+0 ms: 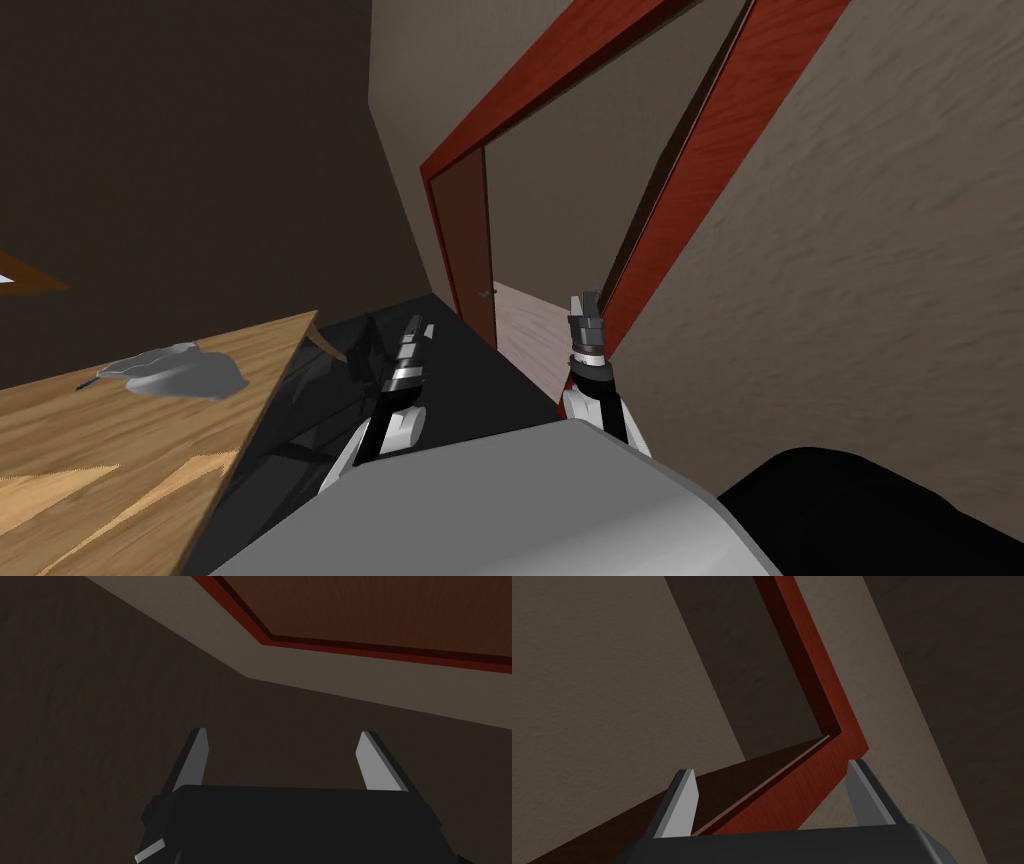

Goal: Push the door open

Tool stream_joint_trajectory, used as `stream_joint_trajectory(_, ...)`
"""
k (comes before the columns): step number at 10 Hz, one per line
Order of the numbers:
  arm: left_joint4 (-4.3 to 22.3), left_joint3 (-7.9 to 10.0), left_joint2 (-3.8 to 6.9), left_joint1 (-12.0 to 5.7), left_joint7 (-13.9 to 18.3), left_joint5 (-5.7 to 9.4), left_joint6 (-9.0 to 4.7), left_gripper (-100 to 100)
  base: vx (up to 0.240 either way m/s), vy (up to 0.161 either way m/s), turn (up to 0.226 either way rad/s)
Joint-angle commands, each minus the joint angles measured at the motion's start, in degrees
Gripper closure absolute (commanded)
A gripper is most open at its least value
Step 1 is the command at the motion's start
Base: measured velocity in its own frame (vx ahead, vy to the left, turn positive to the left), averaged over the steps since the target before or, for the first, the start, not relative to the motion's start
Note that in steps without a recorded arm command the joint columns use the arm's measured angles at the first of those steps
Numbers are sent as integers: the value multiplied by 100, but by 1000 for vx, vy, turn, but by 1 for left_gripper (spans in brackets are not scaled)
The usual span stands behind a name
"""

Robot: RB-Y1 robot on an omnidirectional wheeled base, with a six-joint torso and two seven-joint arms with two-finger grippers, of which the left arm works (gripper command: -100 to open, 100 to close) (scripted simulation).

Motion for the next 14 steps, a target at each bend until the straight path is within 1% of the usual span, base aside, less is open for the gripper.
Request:
stream_joint_trajectory(1,230,-28,22,-81,35,-12,-80,-100,82,60,-69)
stream_joint_trajectory(14,1858,-281,157,-703,315,-118,-529,-100,85,63,-86)
